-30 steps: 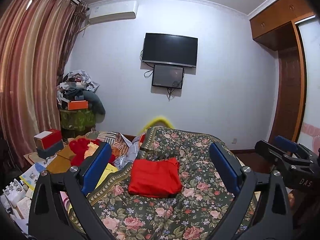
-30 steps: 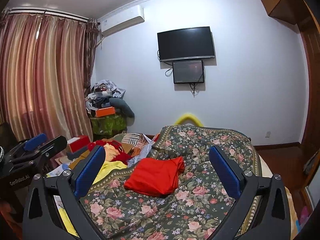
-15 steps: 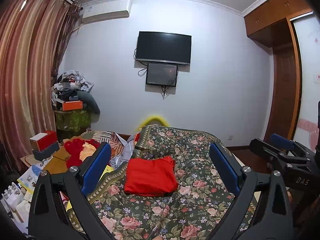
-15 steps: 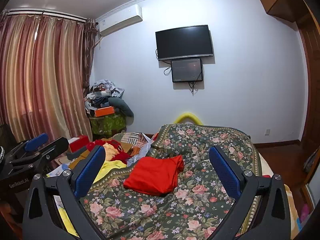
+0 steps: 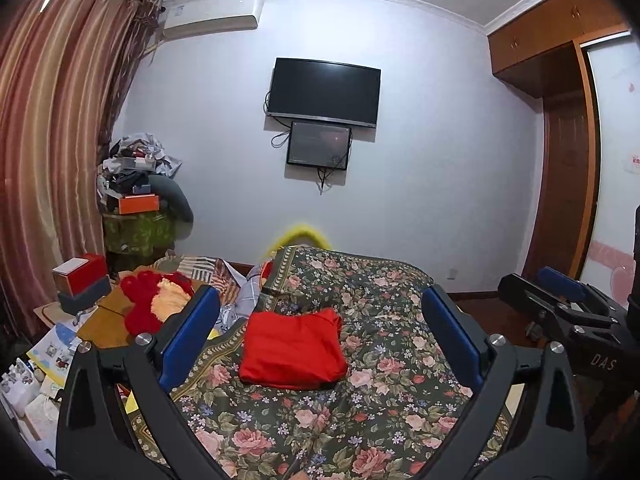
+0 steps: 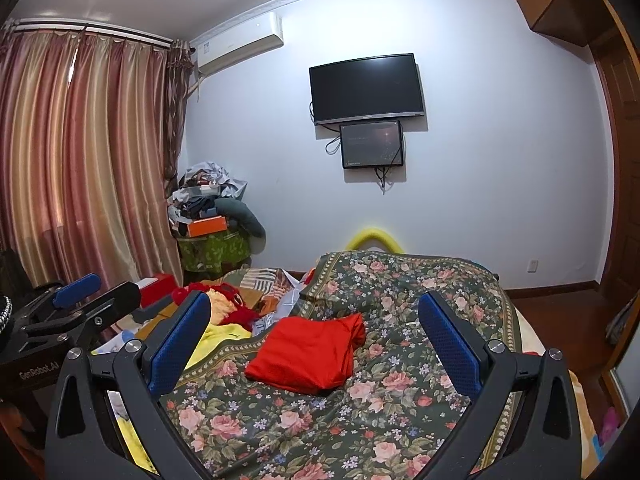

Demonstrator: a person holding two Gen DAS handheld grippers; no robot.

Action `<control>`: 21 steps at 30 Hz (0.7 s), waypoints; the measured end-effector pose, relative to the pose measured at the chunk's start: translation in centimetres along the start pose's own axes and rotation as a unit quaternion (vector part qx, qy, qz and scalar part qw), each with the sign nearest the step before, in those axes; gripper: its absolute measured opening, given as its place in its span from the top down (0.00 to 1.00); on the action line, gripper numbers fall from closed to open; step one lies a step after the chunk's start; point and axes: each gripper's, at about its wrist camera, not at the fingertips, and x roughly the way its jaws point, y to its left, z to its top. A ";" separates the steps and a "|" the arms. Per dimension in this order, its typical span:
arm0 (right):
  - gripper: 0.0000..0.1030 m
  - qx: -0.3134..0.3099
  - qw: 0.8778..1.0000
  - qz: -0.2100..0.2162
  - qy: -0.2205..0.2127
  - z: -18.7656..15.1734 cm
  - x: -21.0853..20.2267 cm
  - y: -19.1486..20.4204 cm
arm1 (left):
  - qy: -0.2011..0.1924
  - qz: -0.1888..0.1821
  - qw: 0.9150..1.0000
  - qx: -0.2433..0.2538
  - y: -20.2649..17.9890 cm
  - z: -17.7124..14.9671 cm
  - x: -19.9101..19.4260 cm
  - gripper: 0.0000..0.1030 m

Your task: Fold large clothes

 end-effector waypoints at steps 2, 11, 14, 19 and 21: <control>0.00 0.001 1.000 0.000 0.001 0.0 0.1 0.0 | -0.001 -0.003 1.000 -0.001 0.0 0.0 -0.1 0.01; 0.00 0.001 1.000 0.001 0.004 -0.1 0.4 0.2 | -0.002 0.003 1.000 0.000 -0.1 -0.1 -0.1 0.01; 0.00 0.001 1.000 -0.001 0.005 -0.1 0.5 0.3 | 0.001 -0.001 1.000 0.001 -0.1 -0.2 -0.2 0.01; 0.00 0.001 1.000 -0.001 0.006 -0.1 0.6 0.3 | -0.001 0.001 1.000 0.001 -0.1 -0.2 -0.2 0.01; 0.00 0.002 1.000 0.000 0.007 -0.1 0.6 0.2 | 0.001 -0.002 1.000 0.002 0.0 -0.3 -0.2 0.01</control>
